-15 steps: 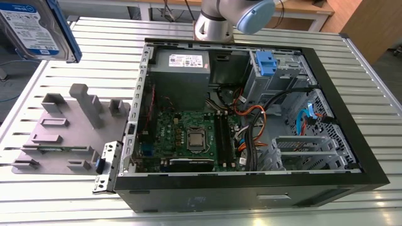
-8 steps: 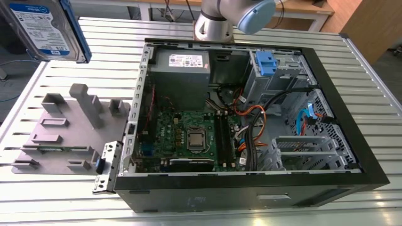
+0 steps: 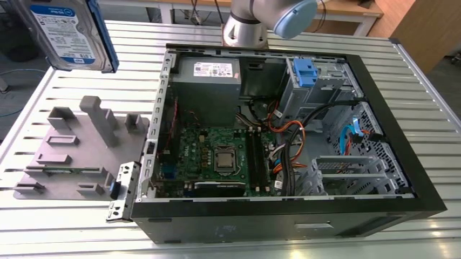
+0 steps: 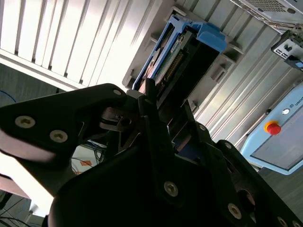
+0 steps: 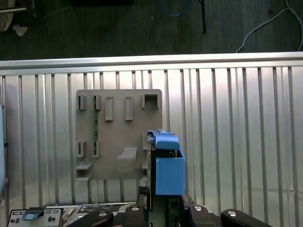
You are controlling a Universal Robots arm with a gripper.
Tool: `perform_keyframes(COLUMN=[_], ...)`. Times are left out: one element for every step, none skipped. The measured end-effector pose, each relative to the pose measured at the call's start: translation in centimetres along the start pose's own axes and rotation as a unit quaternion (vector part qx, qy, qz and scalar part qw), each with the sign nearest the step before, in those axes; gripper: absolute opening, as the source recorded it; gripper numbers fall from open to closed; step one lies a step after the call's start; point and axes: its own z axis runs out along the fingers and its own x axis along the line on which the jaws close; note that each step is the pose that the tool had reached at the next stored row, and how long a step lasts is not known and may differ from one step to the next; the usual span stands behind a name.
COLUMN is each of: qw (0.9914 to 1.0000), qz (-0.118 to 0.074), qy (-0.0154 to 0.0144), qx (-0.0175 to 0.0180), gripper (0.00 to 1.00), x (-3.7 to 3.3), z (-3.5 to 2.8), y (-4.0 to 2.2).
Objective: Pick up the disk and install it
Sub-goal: 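Pick up the disk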
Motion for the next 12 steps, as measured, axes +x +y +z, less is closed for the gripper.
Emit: perform_keyframes(qw=[1.00000, 1.00000, 1.00000, 1.00000, 1.00000, 1.00000, 1.00000, 1.00000, 1.00000, 1.00000, 1.00000, 1.00000], qz=[0.000, 0.000, 0.000, 0.000, 0.000, 0.000, 0.000, 0.000, 0.000, 0.000, 0.000, 0.000], qy=[0.0000, 0.0000, 0.0000, 0.0000, 0.0000, 0.0000, 0.0000, 0.0000, 0.0000, 0.0001, 0.0000, 0.0001], qx=[0.0000, 0.0000, -0.0001, 0.0000, 0.0000, 0.0000, 0.0000, -0.0001, 0.0000, -0.0001, 0.0000, -0.0001], gripper=[0.35, 0.35, 0.35, 0.35, 0.35, 0.35, 0.35, 0.35, 0.35, 0.35, 0.35, 0.35], x=[-0.02, -0.03, -0.05, -0.06, -0.08, -0.10, -0.11, -0.12, -0.13, -0.15, -0.16, -0.17], z=[0.00, 0.00, -0.01, 0.00, -0.01, -0.01, 0.00, -0.01, 0.00, -0.01, -0.01, -0.01], y=[-0.29, -0.58, -0.87, -1.15, -1.46, -1.72, -1.97, -2.19, -2.41, -2.63, -2.82, -2.98])
